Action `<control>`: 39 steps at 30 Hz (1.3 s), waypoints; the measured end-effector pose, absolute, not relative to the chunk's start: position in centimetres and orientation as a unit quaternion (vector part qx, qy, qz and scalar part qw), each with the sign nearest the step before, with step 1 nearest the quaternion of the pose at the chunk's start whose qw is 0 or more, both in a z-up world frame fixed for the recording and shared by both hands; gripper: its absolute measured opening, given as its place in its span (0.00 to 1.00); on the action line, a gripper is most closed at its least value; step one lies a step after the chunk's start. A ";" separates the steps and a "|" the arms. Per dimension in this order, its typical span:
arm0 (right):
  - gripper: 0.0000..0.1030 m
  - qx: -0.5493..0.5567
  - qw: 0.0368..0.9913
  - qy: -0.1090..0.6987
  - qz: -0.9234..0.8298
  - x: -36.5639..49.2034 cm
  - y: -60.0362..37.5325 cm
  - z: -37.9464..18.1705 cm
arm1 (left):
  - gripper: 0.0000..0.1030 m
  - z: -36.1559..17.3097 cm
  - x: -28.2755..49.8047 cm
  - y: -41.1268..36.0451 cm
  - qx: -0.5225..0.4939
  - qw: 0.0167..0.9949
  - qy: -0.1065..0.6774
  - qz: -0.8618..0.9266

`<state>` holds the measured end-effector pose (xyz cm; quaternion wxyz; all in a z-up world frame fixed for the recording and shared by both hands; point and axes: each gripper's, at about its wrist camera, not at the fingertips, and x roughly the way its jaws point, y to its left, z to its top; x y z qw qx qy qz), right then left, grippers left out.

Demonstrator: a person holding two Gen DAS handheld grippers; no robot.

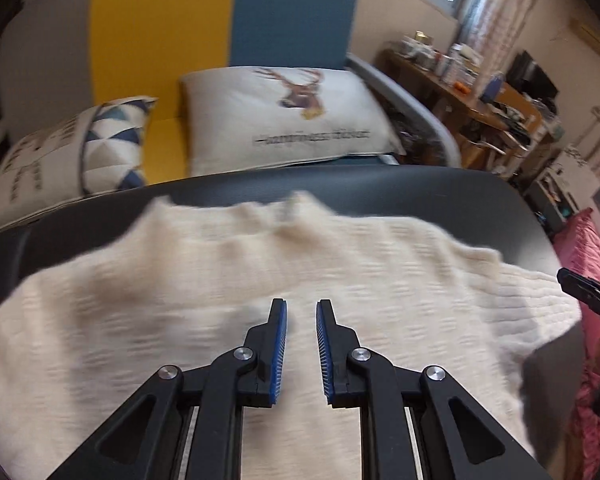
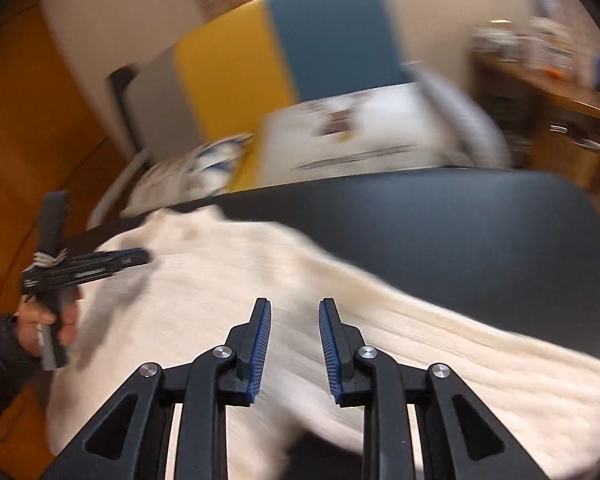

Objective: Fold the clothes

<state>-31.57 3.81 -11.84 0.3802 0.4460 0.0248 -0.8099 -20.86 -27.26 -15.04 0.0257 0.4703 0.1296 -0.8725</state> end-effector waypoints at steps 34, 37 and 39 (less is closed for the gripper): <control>0.29 0.419 0.002 -0.509 -0.752 -22.1 43.4 -18.0 | 0.26 -12.3 -6.9 -22.3 0.451 -0.012 0.234 -0.861; 0.29 0.421 0.005 -0.513 -0.748 -23.5 43.4 -19.0 | 0.26 -12.8 -6.3 -20.8 0.468 -0.012 0.233 -0.852; 0.29 0.414 0.007 -0.516 -0.750 -24.2 43.2 -19.4 | 0.27 -12.7 -6.0 -20.1 0.472 -0.011 0.223 -0.853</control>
